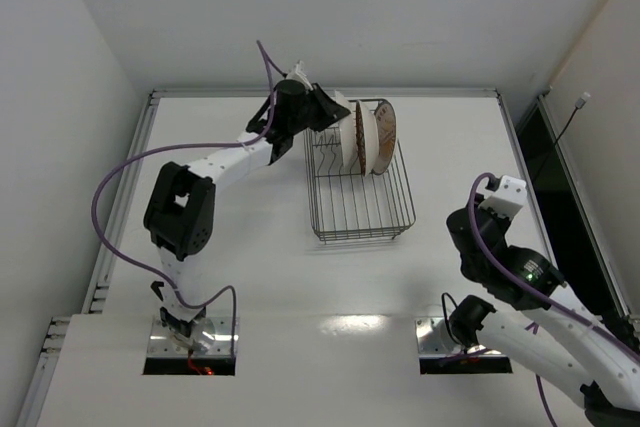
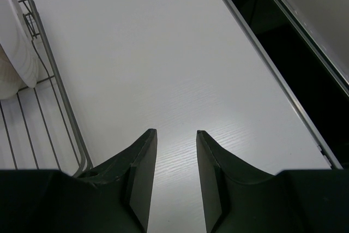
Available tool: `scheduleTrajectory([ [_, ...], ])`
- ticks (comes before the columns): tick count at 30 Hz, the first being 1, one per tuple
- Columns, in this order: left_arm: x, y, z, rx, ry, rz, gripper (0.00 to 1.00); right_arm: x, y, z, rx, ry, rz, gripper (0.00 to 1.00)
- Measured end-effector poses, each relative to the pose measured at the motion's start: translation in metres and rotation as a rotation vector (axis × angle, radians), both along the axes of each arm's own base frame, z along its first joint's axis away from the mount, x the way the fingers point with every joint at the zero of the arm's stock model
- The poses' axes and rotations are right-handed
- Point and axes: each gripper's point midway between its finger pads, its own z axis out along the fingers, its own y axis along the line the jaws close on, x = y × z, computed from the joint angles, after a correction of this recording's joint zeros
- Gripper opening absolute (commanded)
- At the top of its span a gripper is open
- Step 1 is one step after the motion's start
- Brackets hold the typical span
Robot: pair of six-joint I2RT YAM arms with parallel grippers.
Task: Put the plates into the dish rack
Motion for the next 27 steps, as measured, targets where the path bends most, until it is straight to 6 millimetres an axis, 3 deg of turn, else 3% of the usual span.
scheduleTrajectory([
  [4, 0.006, -0.013, -0.003, 0.083, 0.02, 0.016, 0.01, 0.0, 0.0, 0.0, 0.0, 0.0, 0.0, 0.33],
  [9, -0.004, -0.026, -0.005, 0.131, 0.028, 0.01, 0.09, 0.0, 0.002, 0.0, 0.0, 0.0, 0.008, 0.33],
  [12, -0.008, -0.03, -0.007, 0.143, 0.035, 0.01, 0.19, 0.0, 0.002, 0.0, 0.0, 0.001, 0.008, 0.34],
  [13, -0.009, -0.031, -0.008, 0.145, 0.035, 0.011, 0.29, 0.0, 0.002, 0.0, 0.0, 0.001, 0.008, 0.34],
  [15, -0.011, -0.033, -0.009, 0.154, 0.036, 0.012, 0.35, 0.0, 0.002, 0.0, 0.0, 0.001, 0.008, 0.34],
  [18, -0.015, -0.035, -0.014, 0.183, 0.039, 0.01, 0.65, 0.0, 0.002, 0.0, 0.0, 0.001, 0.008, 0.34],
  [19, -0.017, -0.036, -0.015, 0.192, 0.042, 0.004, 0.82, 0.0, 0.002, 0.0, 0.0, 0.001, 0.008, 0.34],
  [21, -0.022, -0.04, -0.019, 0.208, 0.044, -0.013, 1.0, 0.0, 0.002, 0.0, -0.001, 0.001, 0.008, 0.34],
  [27, -0.032, -0.05, -0.01, 0.235, 0.037, -0.048, 1.0, 0.0, 0.002, 0.0, 0.001, 0.001, 0.008, 0.35],
])
